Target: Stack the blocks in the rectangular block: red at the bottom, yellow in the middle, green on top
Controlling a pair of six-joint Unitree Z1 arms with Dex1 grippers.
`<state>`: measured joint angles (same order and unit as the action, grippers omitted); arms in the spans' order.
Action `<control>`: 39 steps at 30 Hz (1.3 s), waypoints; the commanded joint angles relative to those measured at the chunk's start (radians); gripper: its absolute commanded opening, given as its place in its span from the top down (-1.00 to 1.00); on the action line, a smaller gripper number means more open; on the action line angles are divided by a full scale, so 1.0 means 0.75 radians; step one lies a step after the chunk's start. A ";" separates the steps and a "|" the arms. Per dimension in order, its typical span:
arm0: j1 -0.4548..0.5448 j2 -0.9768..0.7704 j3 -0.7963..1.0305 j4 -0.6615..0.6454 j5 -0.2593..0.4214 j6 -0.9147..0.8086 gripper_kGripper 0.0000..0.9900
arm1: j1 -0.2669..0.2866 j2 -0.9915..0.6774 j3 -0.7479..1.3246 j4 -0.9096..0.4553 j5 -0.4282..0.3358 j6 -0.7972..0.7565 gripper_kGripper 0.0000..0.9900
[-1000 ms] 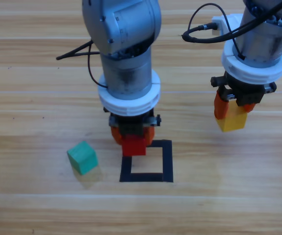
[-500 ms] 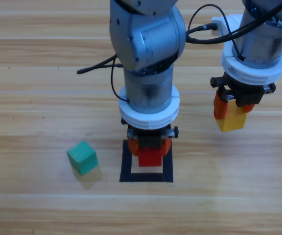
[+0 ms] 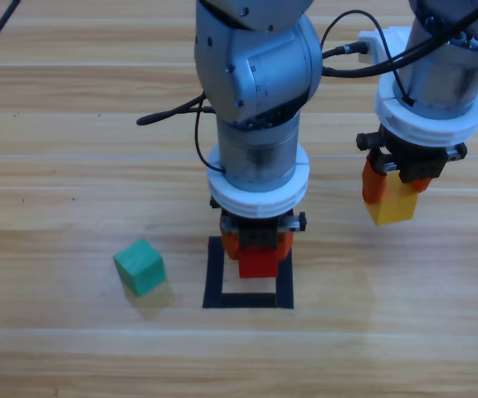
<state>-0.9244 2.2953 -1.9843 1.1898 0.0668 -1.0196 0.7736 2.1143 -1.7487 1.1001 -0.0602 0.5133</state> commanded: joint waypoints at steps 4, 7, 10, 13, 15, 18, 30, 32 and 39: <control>-0.021 0.069 0.013 -0.032 0.015 0.018 1.00 | -0.044 -0.031 0.035 -0.021 -0.012 -0.016 0.78; -0.021 0.071 0.015 -0.036 0.019 0.024 1.00 | -0.042 -0.029 0.037 -0.021 -0.012 -0.016 0.78; -0.019 0.071 0.028 -0.048 0.021 0.034 1.00 | -0.044 -0.027 0.037 -0.021 -0.012 -0.016 0.78; -0.015 0.073 0.030 -0.050 0.027 0.040 1.00 | -0.044 -0.025 0.037 -0.023 -0.012 -0.016 0.78; -0.015 0.075 0.032 -0.050 0.027 0.046 1.00 | -0.044 -0.025 0.037 -0.023 -0.012 -0.016 0.78; -0.013 0.083 0.032 -0.052 0.030 0.059 1.00 | -0.042 -0.025 0.037 -0.023 -0.012 -0.016 0.78; -0.001 0.096 0.067 -0.085 0.030 0.073 1.00 | -0.044 -0.025 0.039 -0.023 -0.012 -0.014 0.78; 0.001 0.096 0.069 -0.087 0.032 0.073 1.00 | -0.044 -0.025 0.039 -0.023 -0.012 -0.014 0.78; 0.011 0.093 0.114 -0.118 0.038 0.073 1.00 | -0.044 -0.025 0.043 -0.025 -0.010 -0.014 0.78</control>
<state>-0.9242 2.3184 -1.9474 1.1284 0.0798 -0.9713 0.7736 2.1143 -1.7471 1.0980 -0.0602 0.5133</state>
